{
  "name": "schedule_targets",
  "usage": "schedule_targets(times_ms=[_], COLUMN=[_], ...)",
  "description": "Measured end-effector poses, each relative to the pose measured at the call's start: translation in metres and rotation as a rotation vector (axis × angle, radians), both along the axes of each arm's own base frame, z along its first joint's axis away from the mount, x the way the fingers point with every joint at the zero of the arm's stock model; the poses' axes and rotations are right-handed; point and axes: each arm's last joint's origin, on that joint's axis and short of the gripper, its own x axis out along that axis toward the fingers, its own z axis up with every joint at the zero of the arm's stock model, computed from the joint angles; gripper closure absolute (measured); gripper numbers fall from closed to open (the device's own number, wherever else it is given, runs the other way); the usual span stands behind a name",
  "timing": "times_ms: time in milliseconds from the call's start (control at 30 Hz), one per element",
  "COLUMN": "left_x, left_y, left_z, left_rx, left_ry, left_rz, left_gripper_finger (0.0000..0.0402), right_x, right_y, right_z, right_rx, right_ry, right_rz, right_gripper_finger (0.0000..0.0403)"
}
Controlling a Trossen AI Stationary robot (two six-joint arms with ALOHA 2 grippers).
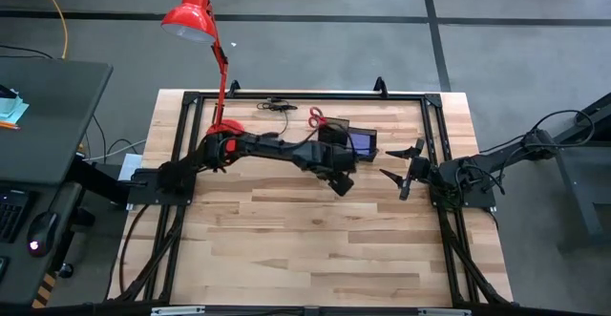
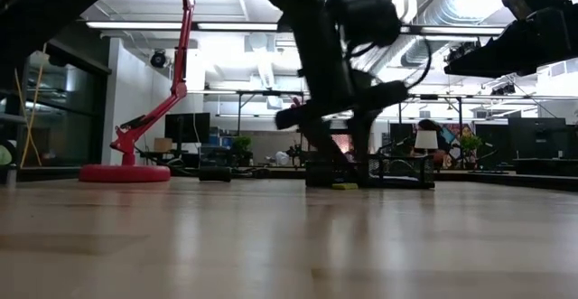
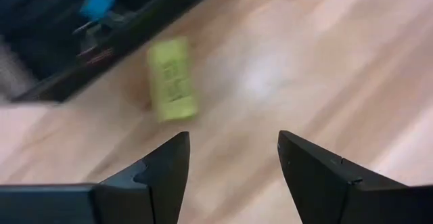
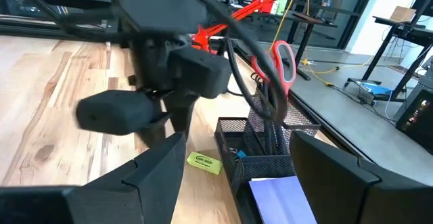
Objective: Pick and place office supplies into organizer
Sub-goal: Put the light green eraser into the black desk organizer
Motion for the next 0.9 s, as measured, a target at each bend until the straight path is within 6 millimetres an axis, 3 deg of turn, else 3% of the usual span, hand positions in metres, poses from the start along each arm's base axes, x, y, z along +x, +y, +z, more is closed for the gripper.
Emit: schedule_targets(times_ms=[300,733,900], left_x=[0.017,0.017,0.018], left_y=[-0.02,-0.012,-0.015], left_z=[0.006,0.007,0.019], left_rx=[0.034,0.081,0.041], left_ry=[-0.154,-0.166,-0.173], left_rz=[-0.064,0.016,0.011], left_gripper_finger=[0.019,0.019,0.019], right_x=[0.0,0.0,0.0], right_y=[0.0,0.0,0.0], right_z=[0.0,0.0,0.0], right_rx=[0.0,-0.001,-0.001], right_ry=[0.0,0.004,0.004], right_rz=[0.0,0.0,0.0], right_gripper_finger=[0.0143,0.0143,0.0143])
